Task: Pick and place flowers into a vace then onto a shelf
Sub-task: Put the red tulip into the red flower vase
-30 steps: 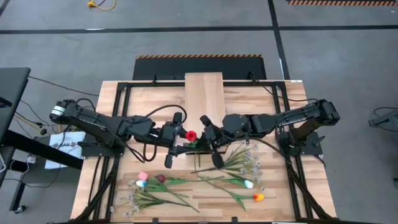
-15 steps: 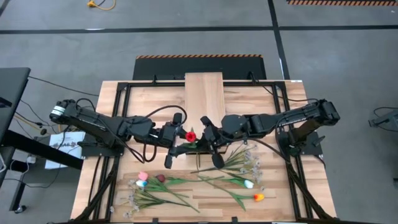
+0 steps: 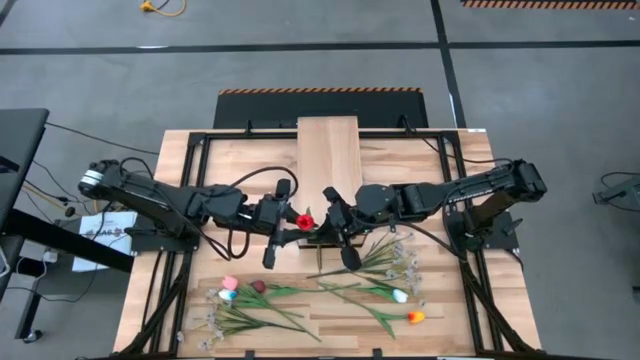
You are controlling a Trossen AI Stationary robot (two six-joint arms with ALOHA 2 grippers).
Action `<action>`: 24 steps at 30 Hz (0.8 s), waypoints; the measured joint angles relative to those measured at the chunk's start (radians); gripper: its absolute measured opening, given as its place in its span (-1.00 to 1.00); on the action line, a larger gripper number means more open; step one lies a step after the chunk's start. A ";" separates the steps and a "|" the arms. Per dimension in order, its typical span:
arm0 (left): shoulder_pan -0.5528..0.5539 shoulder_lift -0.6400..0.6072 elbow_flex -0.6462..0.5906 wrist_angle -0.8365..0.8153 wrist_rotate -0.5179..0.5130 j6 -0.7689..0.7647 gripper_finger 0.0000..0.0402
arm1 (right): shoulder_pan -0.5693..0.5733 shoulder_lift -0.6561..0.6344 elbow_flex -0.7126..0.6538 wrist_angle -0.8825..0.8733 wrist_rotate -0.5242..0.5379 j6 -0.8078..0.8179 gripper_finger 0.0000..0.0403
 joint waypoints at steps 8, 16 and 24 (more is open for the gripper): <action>-0.001 -0.016 0.000 -0.006 -0.022 0.028 -0.97 | 0.000 -0.001 0.001 0.010 0.002 -0.005 -0.91; -0.001 -0.016 0.000 -0.012 -0.022 0.037 -0.99 | -0.001 -0.001 0.001 0.010 0.031 -0.007 -0.33; -0.013 -0.076 0.000 -0.038 -0.056 0.059 -0.99 | -0.008 -0.001 0.001 -0.027 0.033 -0.003 0.30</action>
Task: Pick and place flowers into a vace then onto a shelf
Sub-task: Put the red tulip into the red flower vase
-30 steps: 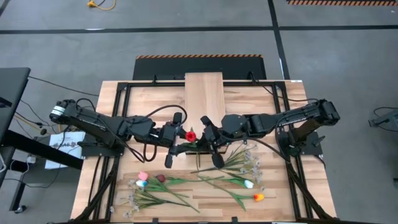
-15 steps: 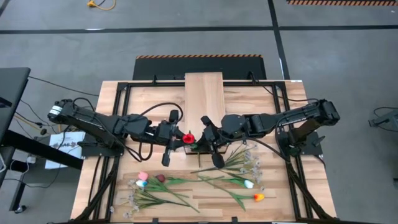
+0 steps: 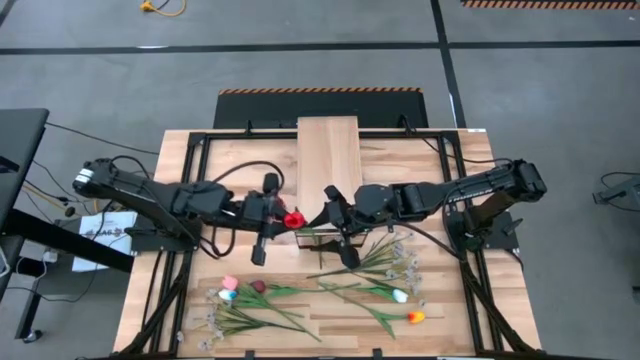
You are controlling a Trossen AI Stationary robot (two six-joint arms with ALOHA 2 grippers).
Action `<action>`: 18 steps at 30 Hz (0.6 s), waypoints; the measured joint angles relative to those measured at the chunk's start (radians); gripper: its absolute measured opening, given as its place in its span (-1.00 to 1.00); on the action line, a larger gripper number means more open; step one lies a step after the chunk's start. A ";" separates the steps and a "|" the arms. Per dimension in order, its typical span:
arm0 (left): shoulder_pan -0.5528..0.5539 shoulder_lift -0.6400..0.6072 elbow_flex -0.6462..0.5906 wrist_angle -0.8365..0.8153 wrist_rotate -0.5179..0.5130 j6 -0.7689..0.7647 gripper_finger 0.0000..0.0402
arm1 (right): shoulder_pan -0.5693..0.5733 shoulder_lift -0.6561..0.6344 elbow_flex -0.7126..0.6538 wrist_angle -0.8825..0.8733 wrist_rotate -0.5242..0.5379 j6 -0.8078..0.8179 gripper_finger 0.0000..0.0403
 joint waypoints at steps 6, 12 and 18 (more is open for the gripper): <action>0.000 -0.091 0.000 -0.119 -0.083 0.005 -0.99 | -0.010 0.000 0.005 0.042 0.063 0.002 0.46; 0.000 -0.166 0.000 -0.245 -0.176 0.005 -0.99 | -0.027 -0.003 0.031 0.025 0.089 -0.005 0.61; 0.000 -0.205 0.000 -0.409 -0.328 -0.023 -0.99 | -0.060 -0.003 0.097 -0.141 0.108 0.017 0.71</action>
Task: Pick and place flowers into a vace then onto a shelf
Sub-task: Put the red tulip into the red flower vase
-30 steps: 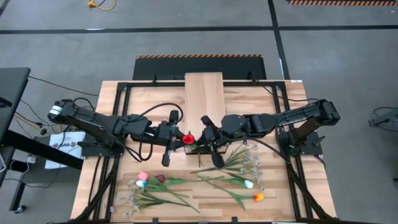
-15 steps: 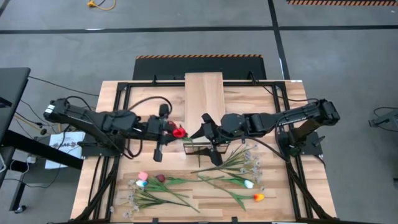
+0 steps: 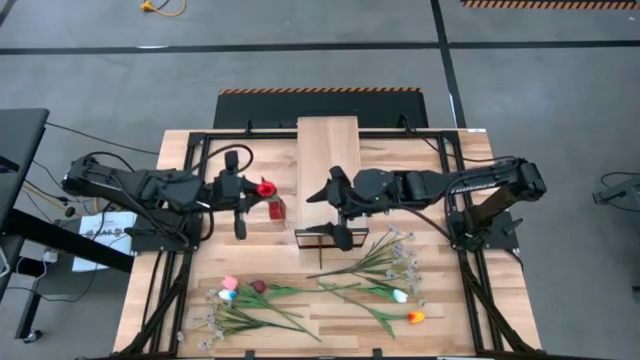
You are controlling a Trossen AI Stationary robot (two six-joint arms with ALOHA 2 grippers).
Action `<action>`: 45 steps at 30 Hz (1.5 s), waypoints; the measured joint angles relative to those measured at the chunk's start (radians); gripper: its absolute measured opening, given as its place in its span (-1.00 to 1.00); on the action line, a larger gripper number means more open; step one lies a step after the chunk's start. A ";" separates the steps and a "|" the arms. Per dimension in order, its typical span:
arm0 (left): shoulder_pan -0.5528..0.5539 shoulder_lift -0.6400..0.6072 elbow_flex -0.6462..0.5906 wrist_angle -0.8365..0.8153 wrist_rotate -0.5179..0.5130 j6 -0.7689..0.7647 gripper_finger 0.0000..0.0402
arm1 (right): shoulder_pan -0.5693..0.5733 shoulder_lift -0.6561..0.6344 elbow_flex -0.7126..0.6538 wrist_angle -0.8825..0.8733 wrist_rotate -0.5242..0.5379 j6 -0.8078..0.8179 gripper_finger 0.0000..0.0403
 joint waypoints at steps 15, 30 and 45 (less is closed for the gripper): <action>0.008 -0.012 0.000 -0.111 -0.165 0.056 -0.99 | -0.016 0.001 0.021 -0.039 -0.012 -0.004 0.69; 0.012 -0.011 -0.007 -0.097 -0.188 0.066 -0.99 | -0.015 0.001 0.021 -0.038 -0.014 0.011 0.68; 0.042 -0.010 -0.007 -0.109 -0.176 0.088 -0.99 | -0.014 0.001 0.020 -0.038 -0.015 0.012 0.68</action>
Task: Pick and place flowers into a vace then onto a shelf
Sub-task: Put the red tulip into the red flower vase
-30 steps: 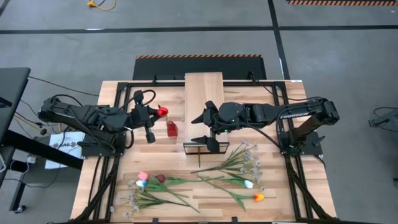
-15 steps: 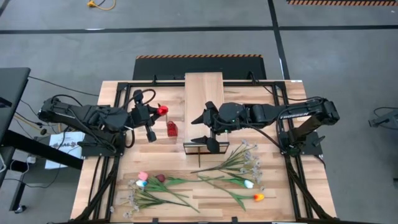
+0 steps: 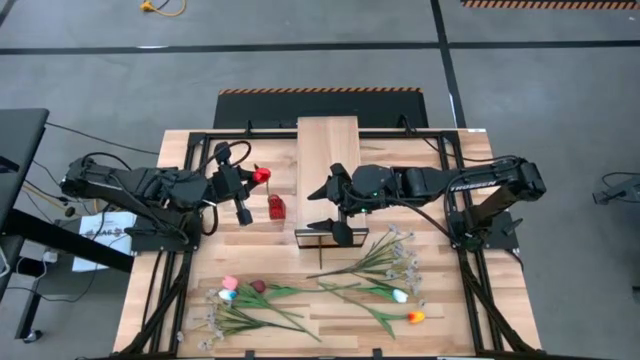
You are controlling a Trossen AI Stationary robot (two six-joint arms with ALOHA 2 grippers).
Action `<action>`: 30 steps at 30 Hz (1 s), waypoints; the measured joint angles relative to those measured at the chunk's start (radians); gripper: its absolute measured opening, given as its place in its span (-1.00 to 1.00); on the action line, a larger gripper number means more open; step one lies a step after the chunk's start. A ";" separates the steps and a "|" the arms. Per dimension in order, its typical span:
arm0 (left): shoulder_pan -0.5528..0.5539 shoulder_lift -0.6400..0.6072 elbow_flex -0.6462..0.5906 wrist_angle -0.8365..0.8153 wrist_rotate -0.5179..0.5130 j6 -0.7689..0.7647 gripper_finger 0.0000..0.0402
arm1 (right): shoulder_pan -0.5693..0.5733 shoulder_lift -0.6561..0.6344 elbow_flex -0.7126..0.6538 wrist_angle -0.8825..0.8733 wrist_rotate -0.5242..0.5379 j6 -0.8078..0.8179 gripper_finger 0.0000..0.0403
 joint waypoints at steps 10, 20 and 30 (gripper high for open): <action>0.033 0.055 -0.001 -0.005 0.020 -0.013 -0.99 | 0.027 0.000 0.000 0.000 0.000 0.000 0.68; 0.045 0.137 -0.001 -0.017 0.019 -0.073 -0.92 | 0.052 0.000 0.000 0.000 0.000 0.000 0.68; 0.045 0.184 -0.001 -0.129 0.025 -0.200 -0.91 | 0.066 0.000 0.000 0.000 0.000 0.001 0.68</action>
